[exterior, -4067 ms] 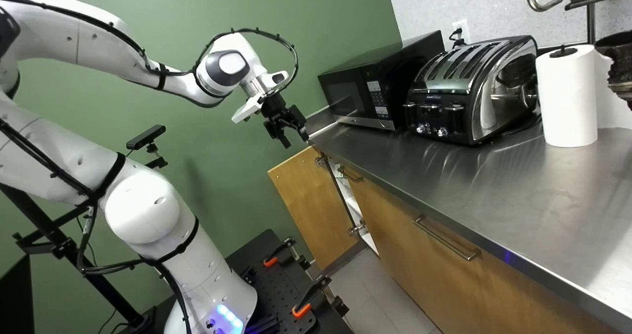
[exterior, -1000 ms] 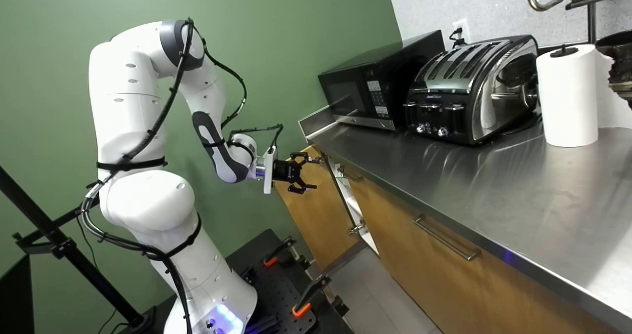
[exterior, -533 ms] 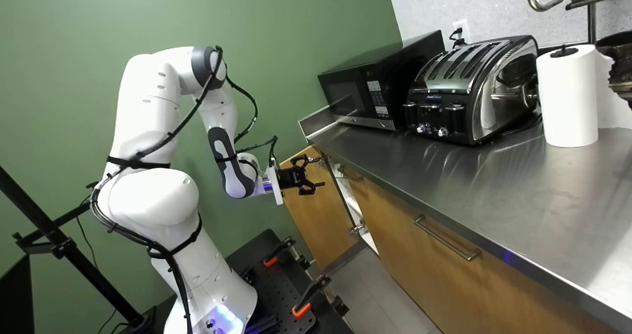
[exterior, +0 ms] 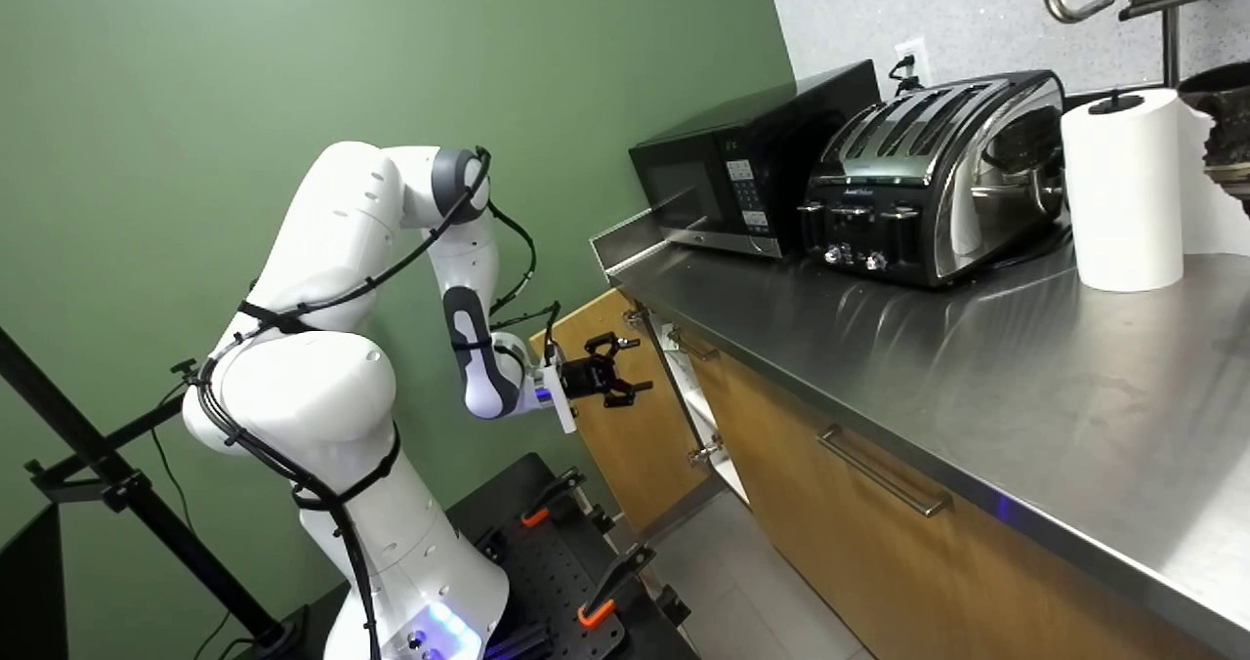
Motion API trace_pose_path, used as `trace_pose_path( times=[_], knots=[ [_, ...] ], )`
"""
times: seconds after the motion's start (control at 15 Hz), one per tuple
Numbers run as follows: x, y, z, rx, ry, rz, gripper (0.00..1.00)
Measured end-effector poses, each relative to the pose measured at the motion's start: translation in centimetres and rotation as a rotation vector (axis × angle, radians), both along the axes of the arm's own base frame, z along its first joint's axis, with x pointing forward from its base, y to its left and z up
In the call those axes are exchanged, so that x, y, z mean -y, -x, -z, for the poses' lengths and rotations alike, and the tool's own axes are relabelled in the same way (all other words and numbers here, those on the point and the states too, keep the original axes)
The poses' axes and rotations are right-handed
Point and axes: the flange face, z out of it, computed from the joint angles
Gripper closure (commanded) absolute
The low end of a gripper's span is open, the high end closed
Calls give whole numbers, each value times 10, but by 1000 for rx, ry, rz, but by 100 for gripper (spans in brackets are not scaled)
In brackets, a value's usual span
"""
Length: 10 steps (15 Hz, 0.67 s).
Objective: Open the second cupboard door from the left
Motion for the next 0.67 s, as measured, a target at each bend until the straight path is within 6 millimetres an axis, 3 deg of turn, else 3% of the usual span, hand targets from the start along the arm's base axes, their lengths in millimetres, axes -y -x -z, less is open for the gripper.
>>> trace_pose_path(
  times=[0.33, 0.67],
  knots=[
    [-1, -5, 6, 4, -1, -3, 0],
    [2, -37, 40, 48, 13, -3, 0]
  ],
)
